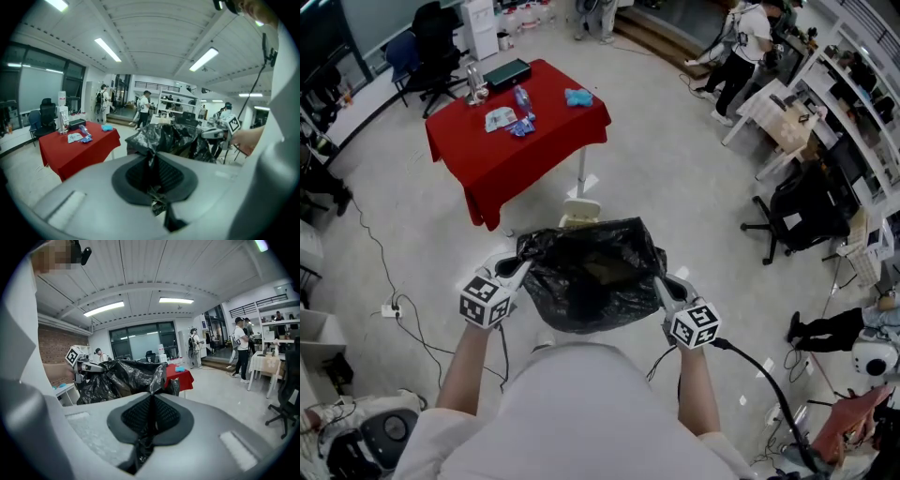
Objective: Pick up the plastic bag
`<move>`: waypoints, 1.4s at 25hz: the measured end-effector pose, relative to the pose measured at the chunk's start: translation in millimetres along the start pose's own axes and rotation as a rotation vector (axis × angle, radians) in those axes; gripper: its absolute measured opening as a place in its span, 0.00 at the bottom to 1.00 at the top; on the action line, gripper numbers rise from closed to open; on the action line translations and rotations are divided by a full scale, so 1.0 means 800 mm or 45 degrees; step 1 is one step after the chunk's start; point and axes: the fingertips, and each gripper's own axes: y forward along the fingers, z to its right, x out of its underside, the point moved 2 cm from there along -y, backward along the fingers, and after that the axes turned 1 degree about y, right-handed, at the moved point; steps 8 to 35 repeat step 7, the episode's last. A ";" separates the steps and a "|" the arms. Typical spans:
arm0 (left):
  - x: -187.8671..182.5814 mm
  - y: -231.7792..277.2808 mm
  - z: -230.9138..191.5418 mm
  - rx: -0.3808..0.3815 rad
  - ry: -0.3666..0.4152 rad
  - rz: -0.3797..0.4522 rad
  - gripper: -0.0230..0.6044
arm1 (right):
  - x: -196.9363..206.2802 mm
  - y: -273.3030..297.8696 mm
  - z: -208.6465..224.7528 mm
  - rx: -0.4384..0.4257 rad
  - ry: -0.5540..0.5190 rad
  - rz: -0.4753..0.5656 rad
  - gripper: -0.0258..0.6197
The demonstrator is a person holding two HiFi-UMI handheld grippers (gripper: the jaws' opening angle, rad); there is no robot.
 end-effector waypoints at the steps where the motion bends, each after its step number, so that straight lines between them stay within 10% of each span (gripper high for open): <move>1: -0.002 -0.001 0.000 -0.001 0.011 0.004 0.05 | -0.001 0.000 0.001 0.005 -0.004 0.004 0.04; 35: -0.002 -0.003 -0.008 -0.006 0.022 0.020 0.05 | -0.004 0.007 0.001 0.021 -0.024 0.022 0.04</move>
